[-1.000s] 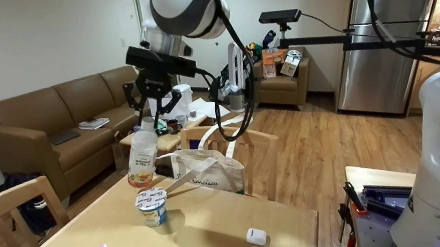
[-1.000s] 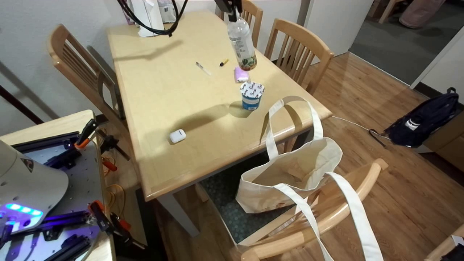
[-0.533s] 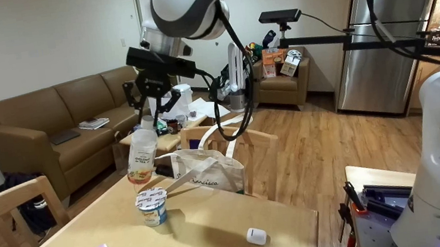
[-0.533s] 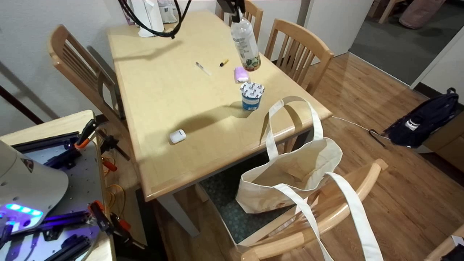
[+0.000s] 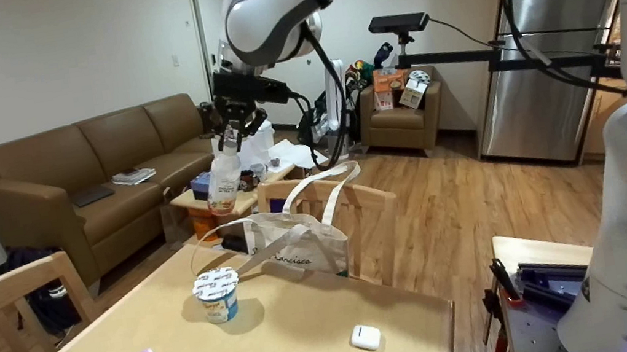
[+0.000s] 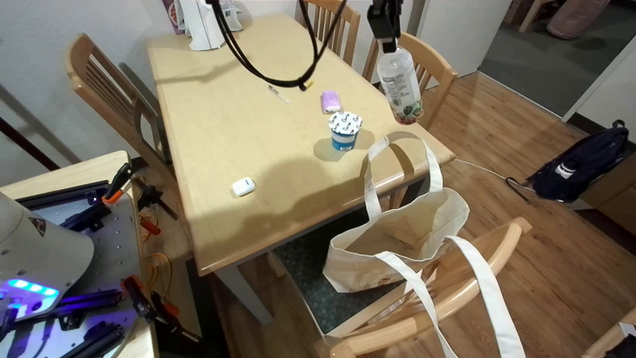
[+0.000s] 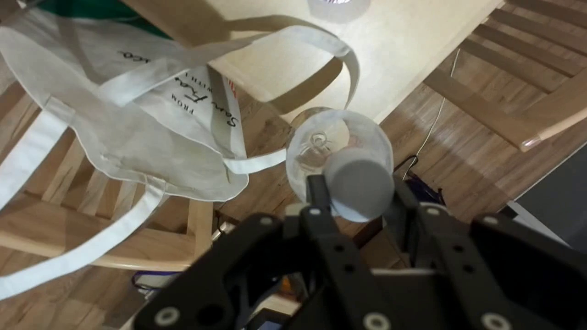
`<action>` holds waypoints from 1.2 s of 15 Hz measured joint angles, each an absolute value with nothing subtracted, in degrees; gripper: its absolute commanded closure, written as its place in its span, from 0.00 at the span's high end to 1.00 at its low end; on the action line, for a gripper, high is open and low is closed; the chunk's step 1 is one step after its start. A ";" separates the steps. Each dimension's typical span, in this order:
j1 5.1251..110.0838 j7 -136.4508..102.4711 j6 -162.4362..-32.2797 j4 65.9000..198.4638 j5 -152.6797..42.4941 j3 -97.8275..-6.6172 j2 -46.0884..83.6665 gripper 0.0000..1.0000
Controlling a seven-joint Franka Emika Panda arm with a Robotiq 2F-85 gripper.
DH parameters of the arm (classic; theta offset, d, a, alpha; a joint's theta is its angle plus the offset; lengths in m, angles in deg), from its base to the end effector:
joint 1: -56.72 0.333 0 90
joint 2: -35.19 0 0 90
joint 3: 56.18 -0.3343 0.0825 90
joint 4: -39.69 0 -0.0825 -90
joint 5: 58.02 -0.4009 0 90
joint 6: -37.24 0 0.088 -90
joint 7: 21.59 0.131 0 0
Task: Put the bottle in the bag
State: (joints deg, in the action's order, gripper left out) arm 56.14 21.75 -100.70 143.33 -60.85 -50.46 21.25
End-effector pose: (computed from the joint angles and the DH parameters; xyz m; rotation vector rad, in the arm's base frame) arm 0.6786 -0.0694 0.4337 -2.6825 1.2790 -0.5004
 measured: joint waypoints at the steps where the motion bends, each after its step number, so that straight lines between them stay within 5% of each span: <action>1: 55.61 18.70 -99.99 141.69 -60.71 -50.08 19.51 0.10; 18: 50.68 1.99 -86.05 126.43 -56.97 -43.86 3.51 0.10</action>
State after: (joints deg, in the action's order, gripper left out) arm 50.68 1.99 -86.05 126.43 -56.97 -43.86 3.51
